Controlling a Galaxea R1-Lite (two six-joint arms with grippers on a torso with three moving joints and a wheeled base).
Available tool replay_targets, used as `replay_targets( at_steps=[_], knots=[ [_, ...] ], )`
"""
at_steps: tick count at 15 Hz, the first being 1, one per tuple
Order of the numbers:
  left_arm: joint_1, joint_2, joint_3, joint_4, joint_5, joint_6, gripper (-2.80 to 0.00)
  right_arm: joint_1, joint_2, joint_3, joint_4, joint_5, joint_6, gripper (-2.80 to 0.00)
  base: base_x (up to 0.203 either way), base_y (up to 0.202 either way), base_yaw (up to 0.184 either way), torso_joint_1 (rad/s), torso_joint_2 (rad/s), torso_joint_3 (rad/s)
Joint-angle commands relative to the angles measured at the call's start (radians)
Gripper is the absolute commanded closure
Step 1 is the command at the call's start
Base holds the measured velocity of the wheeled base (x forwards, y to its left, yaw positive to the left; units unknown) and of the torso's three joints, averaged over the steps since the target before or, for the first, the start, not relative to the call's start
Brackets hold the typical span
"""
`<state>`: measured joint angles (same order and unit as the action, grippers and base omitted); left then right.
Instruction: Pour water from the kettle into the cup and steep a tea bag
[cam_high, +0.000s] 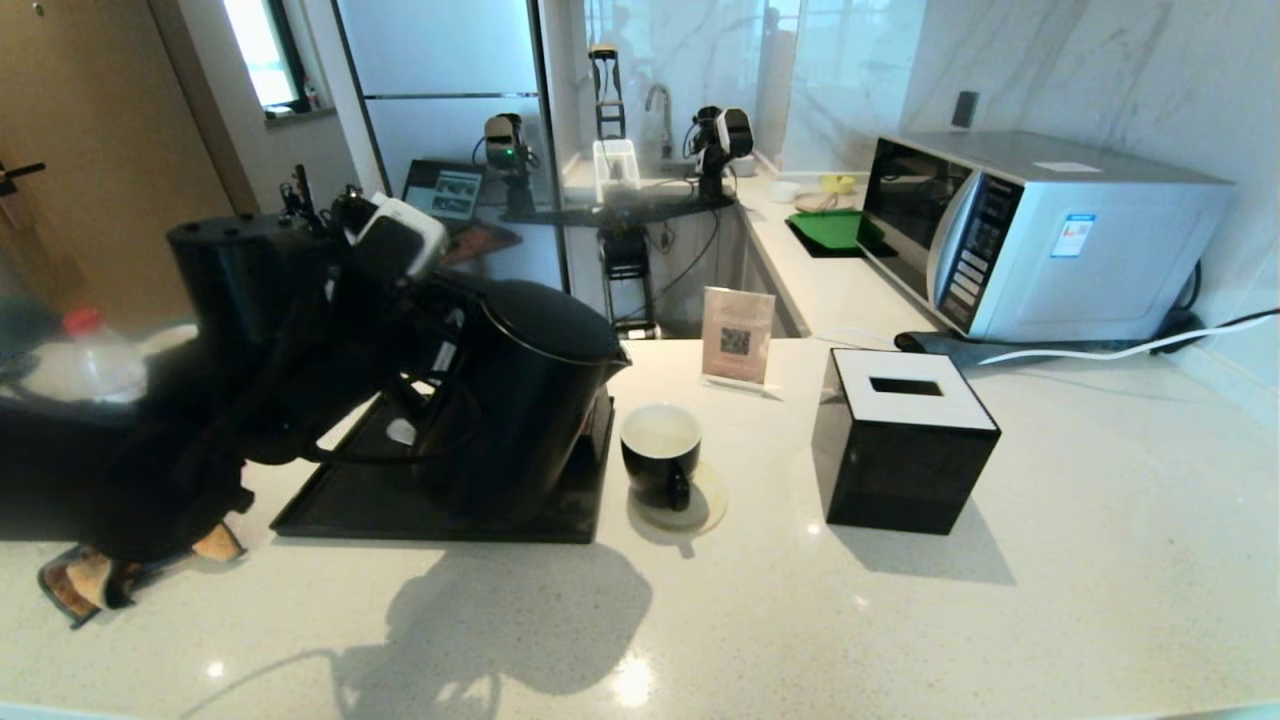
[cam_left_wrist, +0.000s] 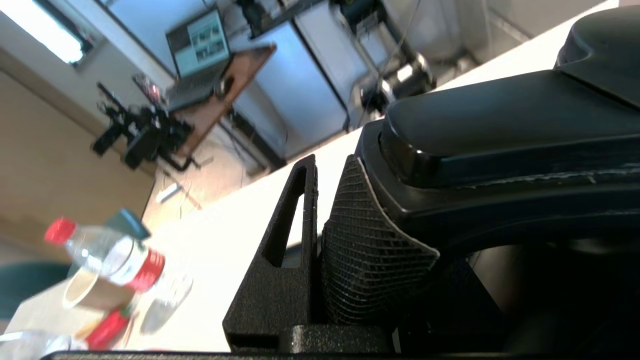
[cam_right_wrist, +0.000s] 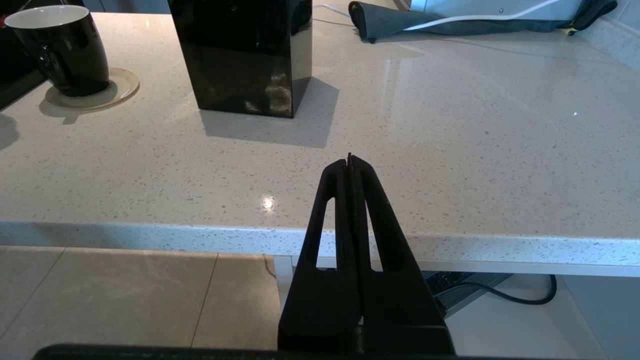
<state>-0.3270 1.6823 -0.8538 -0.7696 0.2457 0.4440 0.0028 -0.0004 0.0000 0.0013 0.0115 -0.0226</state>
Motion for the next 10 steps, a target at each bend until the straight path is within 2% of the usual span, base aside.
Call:
replay_targets(
  at_steps=[1,5,10],
  knots=[
    [-0.007,-0.024,-0.001,0.006,0.004,0.002,0.00,0.000,0.000,0.000,0.000,0.001,0.000,0.00,0.000,0.000,0.000,0.000,0.00,0.000],
    [-0.023,-0.039,-0.003,0.068,0.007,0.002,0.00,0.000,0.000,0.000,0.000,0.001,0.000,0.00,0.000,0.000,0.000,0.000,0.00,0.000],
    [-0.054,-0.038,-0.010,0.112,0.054,0.002,0.00,0.000,0.000,0.000,0.000,0.001,0.000,0.00,0.000,0.000,0.000,0.000,0.00,0.000]
  ],
)
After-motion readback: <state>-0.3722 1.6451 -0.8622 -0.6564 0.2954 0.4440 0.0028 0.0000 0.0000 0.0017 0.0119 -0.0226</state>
